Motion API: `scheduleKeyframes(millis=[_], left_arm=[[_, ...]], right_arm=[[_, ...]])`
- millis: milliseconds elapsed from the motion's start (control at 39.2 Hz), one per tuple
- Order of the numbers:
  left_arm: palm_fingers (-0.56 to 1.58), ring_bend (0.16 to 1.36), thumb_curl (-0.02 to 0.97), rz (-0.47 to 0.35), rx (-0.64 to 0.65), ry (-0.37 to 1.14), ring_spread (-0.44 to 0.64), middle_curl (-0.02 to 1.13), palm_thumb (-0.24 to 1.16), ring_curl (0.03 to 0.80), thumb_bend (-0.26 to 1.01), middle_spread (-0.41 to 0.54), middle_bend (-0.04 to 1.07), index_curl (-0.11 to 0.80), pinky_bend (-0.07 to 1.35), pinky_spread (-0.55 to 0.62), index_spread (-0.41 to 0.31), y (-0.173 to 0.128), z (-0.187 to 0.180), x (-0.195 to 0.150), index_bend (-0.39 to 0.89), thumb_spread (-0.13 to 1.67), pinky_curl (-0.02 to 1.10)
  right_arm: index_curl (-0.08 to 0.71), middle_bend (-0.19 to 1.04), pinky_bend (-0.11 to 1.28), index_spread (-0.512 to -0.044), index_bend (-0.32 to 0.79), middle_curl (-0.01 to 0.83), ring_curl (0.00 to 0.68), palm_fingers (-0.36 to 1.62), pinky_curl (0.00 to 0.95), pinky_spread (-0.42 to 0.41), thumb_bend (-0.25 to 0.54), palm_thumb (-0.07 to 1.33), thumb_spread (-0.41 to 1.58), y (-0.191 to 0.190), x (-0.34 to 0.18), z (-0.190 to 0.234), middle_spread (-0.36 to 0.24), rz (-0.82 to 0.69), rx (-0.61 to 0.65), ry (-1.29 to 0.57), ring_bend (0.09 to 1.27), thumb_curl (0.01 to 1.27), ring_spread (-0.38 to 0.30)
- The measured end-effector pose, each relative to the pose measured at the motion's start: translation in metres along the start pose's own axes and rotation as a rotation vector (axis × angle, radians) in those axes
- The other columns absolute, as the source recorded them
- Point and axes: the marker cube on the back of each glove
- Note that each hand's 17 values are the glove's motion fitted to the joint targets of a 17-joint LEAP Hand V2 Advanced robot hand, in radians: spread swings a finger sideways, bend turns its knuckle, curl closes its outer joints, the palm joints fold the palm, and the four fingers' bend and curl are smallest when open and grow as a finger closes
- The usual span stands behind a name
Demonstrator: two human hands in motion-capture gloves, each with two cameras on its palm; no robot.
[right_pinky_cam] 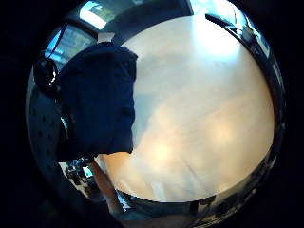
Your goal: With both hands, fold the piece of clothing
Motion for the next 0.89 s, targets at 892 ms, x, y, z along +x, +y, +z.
scheduleKeyframes(millis=[892], left_arm=[[0.75,0.36,0.332,-0.044,0.290,-0.054,0.02,0.44,0.48,0.336,-0.01,-0.117,0.26,0.428,0.15,0.27,-0.184,0.008,-0.178,-0.009,0.18,1.38,0.27]], right_arm=[[0.138,0.20,0.73,-0.300,0.07,0.447,0.422,1.11,0.375,-0.349,-0.045,0.96,0.63,0.094,-0.159,0.191,-0.212,-0.520,-0.379,0.059,0.65,0.61,-0.261]])
